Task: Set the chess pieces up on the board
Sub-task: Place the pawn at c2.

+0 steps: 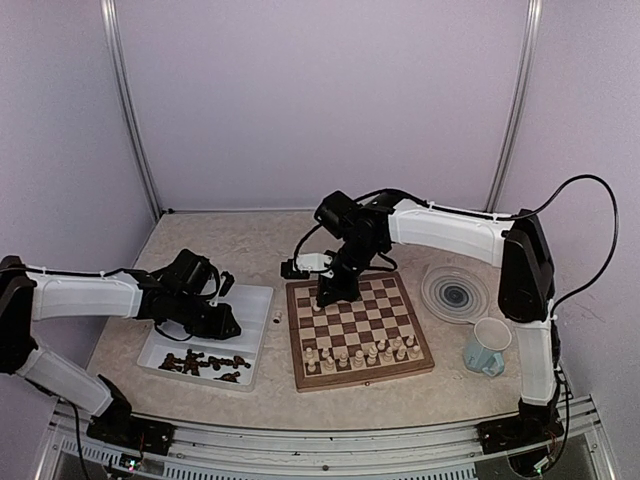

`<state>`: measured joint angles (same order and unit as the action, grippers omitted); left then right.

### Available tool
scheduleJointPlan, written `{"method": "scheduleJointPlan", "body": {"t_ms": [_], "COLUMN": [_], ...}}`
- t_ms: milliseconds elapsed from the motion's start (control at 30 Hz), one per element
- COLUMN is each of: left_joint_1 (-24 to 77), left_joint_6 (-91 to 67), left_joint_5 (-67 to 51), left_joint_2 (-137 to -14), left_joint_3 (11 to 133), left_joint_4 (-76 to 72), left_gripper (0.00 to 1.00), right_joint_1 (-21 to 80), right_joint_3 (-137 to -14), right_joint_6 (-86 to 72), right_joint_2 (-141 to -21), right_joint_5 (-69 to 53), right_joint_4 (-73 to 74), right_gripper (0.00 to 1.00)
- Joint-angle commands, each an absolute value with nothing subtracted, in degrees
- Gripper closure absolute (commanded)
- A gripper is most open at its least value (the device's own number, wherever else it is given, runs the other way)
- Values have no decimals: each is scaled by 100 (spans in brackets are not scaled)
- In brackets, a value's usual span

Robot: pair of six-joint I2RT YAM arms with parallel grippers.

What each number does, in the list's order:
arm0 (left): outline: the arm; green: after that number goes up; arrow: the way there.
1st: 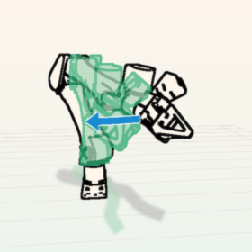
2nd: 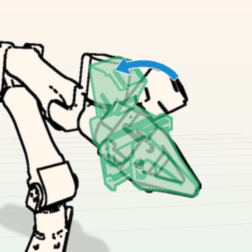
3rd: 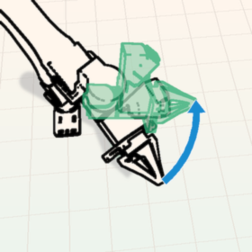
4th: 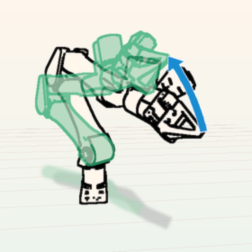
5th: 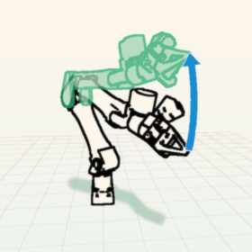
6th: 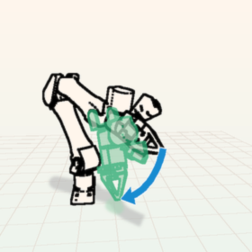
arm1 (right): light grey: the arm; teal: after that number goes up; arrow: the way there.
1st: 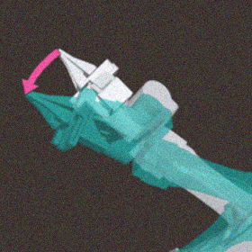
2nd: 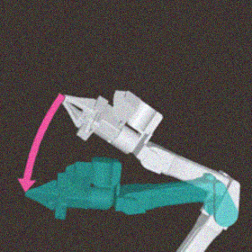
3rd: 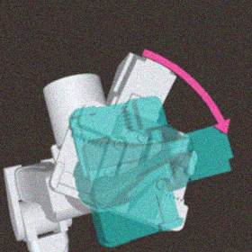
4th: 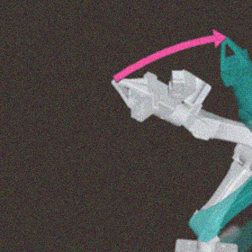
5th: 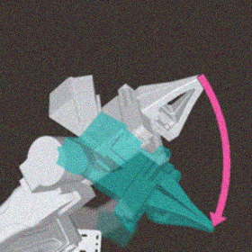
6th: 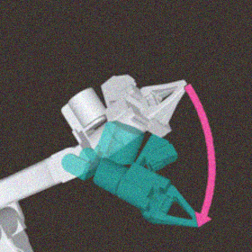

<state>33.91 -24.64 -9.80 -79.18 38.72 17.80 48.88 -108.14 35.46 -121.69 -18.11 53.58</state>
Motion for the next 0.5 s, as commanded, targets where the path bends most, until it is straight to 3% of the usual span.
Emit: {"method": "scheduleJointPlan", "body": {"t_ms": [0, 467], "left_joint_1": [3322, 3322], "left_joint_6": [-2469, -2461], "left_joint_5": [-915, -879], "left_joint_2": [-7965, -7962], "left_joint_3": [3981, 3977], "left_joint_4": [1846, 1880], "left_gripper": [89, 88], "right_joint_1": [5288, 5572], "right_joint_3": [-10679, -10168], "right_joint_6": [4085, 4405], "right_joint_2": [-12046, -11898], "right_joint_5": [-1134, -498], "right_joint_4": [5695, 5960], "right_gripper": [100, 100]}}
